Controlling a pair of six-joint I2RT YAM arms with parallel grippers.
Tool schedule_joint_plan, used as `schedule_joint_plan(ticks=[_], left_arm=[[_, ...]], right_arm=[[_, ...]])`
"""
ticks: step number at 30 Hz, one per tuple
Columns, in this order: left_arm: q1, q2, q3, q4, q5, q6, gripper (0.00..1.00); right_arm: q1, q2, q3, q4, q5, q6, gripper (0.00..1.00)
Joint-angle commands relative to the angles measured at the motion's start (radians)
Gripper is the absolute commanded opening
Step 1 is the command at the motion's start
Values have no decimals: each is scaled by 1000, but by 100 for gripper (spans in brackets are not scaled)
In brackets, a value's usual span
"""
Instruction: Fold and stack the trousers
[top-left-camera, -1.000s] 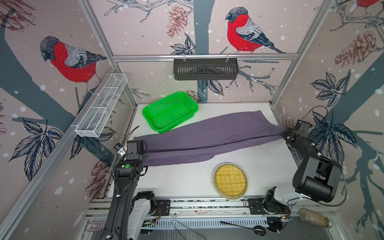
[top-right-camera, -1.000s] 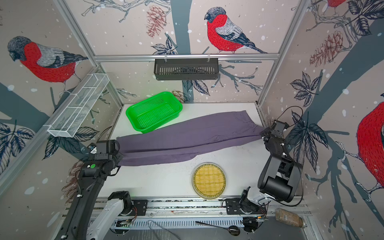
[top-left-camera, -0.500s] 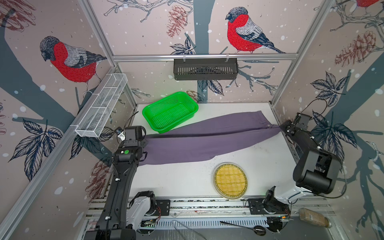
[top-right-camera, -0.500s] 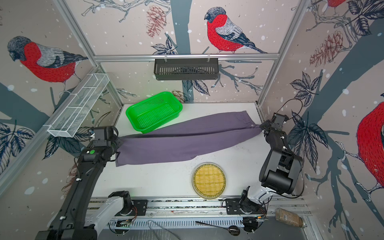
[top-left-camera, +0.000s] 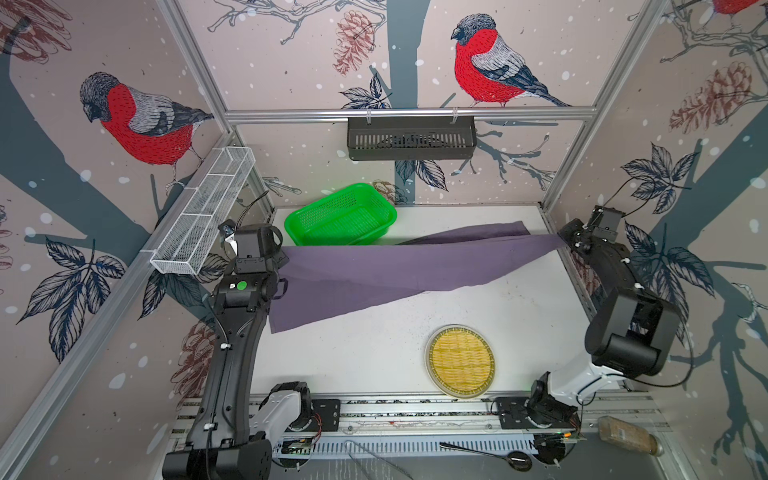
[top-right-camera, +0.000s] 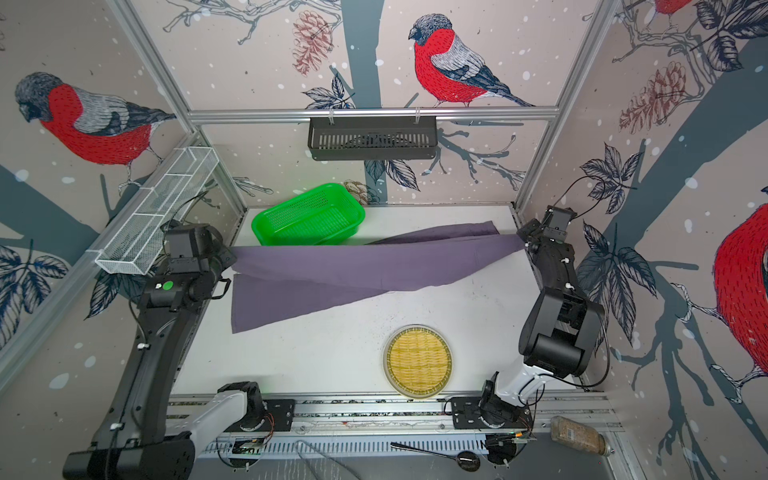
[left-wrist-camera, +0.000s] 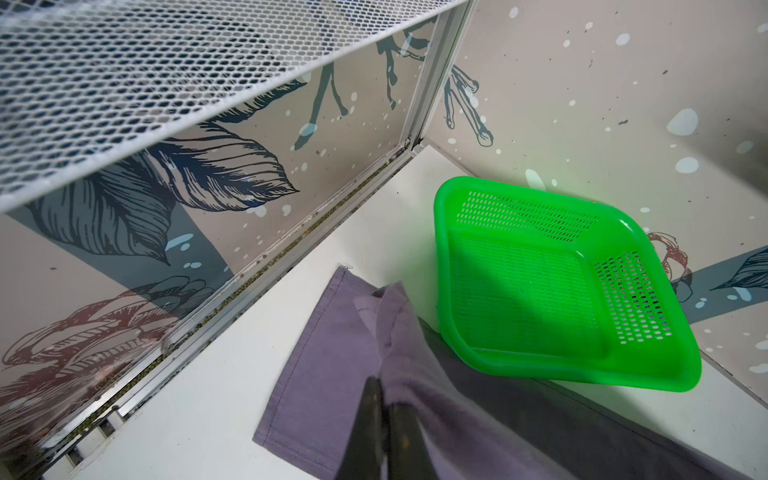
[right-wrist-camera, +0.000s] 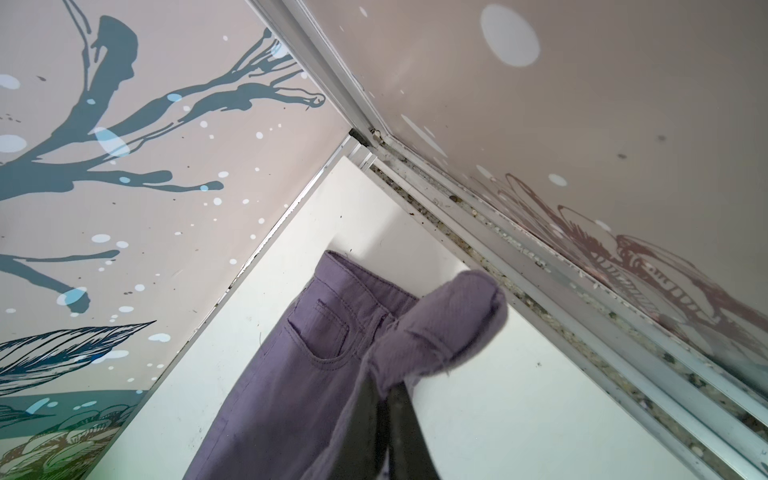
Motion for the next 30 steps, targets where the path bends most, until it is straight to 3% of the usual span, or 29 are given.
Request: schedule_joint_plan(ticks=[1,8,13,20,30], left_arm=[[4,-75,-82,-73,-43,-62,0],[4,-281,-343,-163,-80,-292,0],[4,-405,-505,-166,-13,-441,0],[3,-438,-588,-138,92,-518,0],[0,-531,-631,-218,105,-621,0]], right_arm=[[-30,-37,-64,30,-56,9,9],[-107,-168,-308,75,-74,32,9],[-191,-205,-478,140,-91,44,10],[-182,-198,-500,149,-57,33,12],[-162,-167,-532,177,-21,71,17]])
